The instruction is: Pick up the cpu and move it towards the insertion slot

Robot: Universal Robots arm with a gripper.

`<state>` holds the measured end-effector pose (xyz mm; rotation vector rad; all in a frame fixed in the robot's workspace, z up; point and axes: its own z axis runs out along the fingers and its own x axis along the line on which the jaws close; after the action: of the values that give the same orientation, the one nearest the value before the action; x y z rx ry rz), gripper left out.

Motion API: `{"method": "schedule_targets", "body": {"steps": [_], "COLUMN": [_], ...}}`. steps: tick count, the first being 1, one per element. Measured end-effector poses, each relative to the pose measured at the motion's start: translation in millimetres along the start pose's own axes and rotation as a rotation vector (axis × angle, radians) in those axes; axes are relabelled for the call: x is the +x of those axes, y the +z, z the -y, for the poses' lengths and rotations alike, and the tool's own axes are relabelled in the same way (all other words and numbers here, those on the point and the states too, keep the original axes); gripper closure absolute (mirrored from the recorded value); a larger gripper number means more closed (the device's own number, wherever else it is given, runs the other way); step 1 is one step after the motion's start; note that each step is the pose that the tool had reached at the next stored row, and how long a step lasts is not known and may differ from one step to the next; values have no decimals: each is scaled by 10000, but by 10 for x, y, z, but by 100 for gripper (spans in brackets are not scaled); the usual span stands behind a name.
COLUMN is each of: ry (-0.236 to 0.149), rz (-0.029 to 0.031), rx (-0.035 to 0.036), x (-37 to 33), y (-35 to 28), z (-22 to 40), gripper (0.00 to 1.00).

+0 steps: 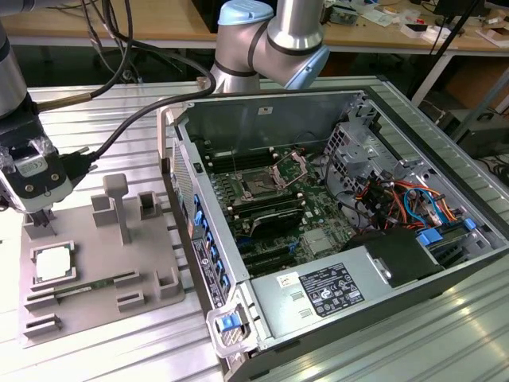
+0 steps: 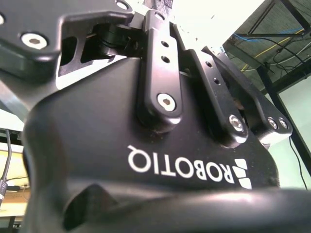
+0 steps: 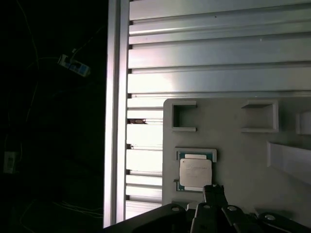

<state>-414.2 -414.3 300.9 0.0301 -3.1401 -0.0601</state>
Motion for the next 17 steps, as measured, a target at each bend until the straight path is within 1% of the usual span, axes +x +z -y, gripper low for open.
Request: {"method": "schedule_targets", "body": {"steps": [9,10,13,17], "ry": [1,1,0,0], "rz": [-1,-1,-2,-1], "rx": [0,1,1,1], "x": [3,5,11,12], "y": [33,67,116,126], "z": [2,6,9,10], "gripper": [89,89,89,89]}}
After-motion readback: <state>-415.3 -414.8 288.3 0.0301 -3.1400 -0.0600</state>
